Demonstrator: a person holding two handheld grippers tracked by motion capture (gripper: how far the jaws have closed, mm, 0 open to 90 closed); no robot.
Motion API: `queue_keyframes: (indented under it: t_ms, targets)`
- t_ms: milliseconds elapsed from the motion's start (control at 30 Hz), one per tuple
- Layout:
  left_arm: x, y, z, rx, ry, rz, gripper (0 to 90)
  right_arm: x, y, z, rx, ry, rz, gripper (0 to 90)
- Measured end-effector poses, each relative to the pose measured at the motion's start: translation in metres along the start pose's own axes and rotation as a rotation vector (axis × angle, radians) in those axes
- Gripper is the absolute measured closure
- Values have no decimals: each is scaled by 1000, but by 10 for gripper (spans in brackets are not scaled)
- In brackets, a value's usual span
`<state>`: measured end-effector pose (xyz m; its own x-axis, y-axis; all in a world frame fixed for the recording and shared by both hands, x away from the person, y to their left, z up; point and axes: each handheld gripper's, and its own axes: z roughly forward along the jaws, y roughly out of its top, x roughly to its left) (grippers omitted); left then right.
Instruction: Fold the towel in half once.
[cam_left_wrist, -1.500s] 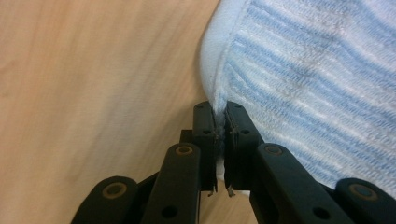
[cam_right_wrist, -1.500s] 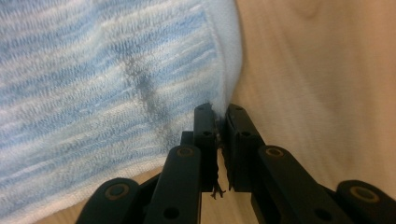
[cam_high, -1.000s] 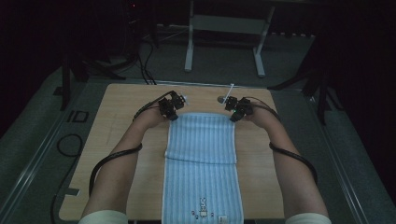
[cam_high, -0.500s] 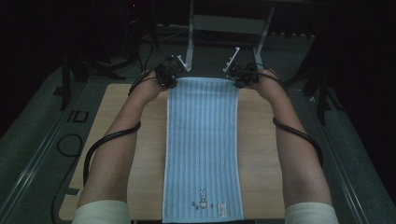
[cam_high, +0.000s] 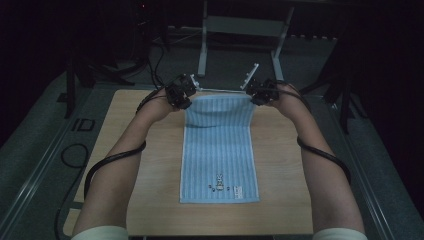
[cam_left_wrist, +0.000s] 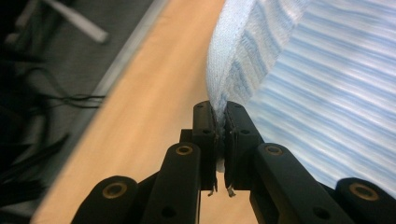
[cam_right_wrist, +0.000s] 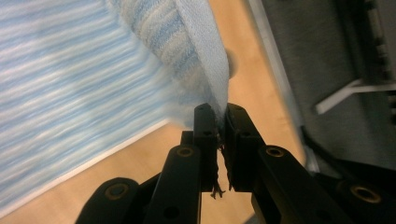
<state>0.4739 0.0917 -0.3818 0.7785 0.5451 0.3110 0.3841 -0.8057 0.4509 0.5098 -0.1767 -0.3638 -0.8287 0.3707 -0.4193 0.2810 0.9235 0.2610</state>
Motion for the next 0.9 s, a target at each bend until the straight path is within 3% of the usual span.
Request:
queue_keyframes:
  t_ms: [67, 100, 167, 200, 300, 500, 567, 600, 633, 700, 867, 900]
  targets:
    - [-4, -4, 2, 0, -17, -14, 845, 9, -8, 4, 5, 9, -10, 840]
    - [-12, -10, 2, -9, -43, -1, 845, 14, -12, 5, 0, 12, -9, 840]
    - [-15, -14, 2, -6, -56, 1, 845, 19, -16, 6, 4, 19, -9, 839]
    - [-21, -20, 0, -15, -75, 2, 845, 30, -23, 5, -5, 24, -25, 839]
    - [-31, -27, -3, -9, -75, 13, 845, 48, -33, 0, -20, 30, -38, 836]
    - [-61, -45, -13, -20, -145, 38, 845, 80, -49, -12, -25, 40, -85, 836]
    - [-65, -47, -14, -21, -144, 46, 845, 92, -54, -15, -19, 45, -109, 836]
    - [-73, -50, -16, -23, -163, 60, 845, 98, -56, -17, -24, 57, -114, 835]
    - [-79, -52, -17, -24, -156, 76, 845, 101, -57, -18, -26, 61, -117, 836]
    - [-84, -54, -19, -17, -172, 85, 845, 109, -61, -22, -32, 66, -130, 836]
    - [-98, -58, -28, -10, -165, 118, 845, 127, -73, -31, -55, 84, -151, 834]
    - [-106, -61, -34, -15, -184, 138, 845, 131, -75, -32, -61, 89, -150, 834]
